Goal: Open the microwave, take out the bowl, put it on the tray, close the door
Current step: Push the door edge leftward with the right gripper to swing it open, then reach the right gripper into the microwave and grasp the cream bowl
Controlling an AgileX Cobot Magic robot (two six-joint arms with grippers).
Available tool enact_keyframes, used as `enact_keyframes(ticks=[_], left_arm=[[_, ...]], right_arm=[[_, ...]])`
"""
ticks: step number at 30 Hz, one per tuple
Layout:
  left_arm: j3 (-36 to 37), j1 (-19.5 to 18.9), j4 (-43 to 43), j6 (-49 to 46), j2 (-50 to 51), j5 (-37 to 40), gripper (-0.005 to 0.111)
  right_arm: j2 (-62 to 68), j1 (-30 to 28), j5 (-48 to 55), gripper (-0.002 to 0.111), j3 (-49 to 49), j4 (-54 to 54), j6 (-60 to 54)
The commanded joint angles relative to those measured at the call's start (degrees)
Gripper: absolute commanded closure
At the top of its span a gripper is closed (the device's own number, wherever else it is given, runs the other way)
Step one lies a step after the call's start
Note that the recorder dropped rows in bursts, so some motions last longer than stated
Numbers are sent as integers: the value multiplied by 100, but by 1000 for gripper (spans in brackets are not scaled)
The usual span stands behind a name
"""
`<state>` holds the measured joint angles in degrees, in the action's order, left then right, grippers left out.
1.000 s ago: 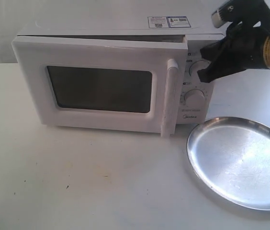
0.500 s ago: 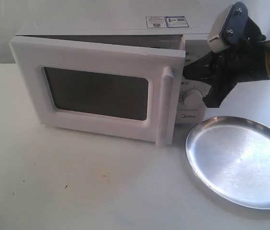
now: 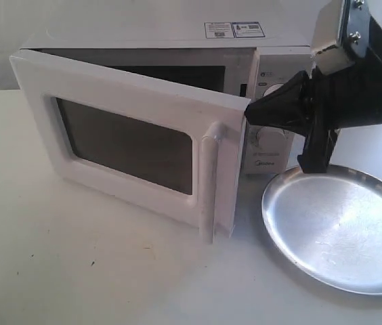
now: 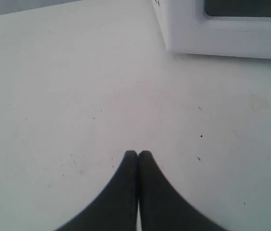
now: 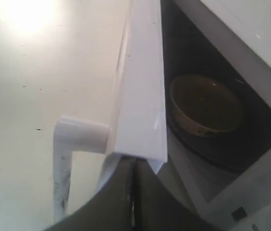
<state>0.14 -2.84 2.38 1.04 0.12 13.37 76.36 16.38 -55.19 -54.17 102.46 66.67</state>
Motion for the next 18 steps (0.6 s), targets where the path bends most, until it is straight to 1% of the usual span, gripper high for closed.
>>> enact_keyframes(ticks=[1,5,8,9,10,12,16,18], left_arm=[[-14,22,-37,20,-12,-1,107],[-14,22,-15,20,-12,0,107],[-14,22,-15,20,-12,0,107],[-14,22,-15,20,-12,0,107],[-14,22,-15,20,-12,0,107],[-14,22,-15,20,-12,0,107],[-14,22,-15,20,-12,0,107],[-14,22,-15,20,-12,0,107]], right_arm=[[-1144,326,-1478,108,-606,-251,-557],[-1682,326,-1478,108,-667,-251,-710],[-1850,326,-1478,108,-694,-251,-774],[-1851,326,-1424,108,-694,-251,-774],[-1840,326,-1147,108,-684,-251,-684],[-1719,326,-682,108,-659,-251,-521],[-1118,326,-210,108,-628,-251,139],[-647,326,-53,108,-628,-251,267]])
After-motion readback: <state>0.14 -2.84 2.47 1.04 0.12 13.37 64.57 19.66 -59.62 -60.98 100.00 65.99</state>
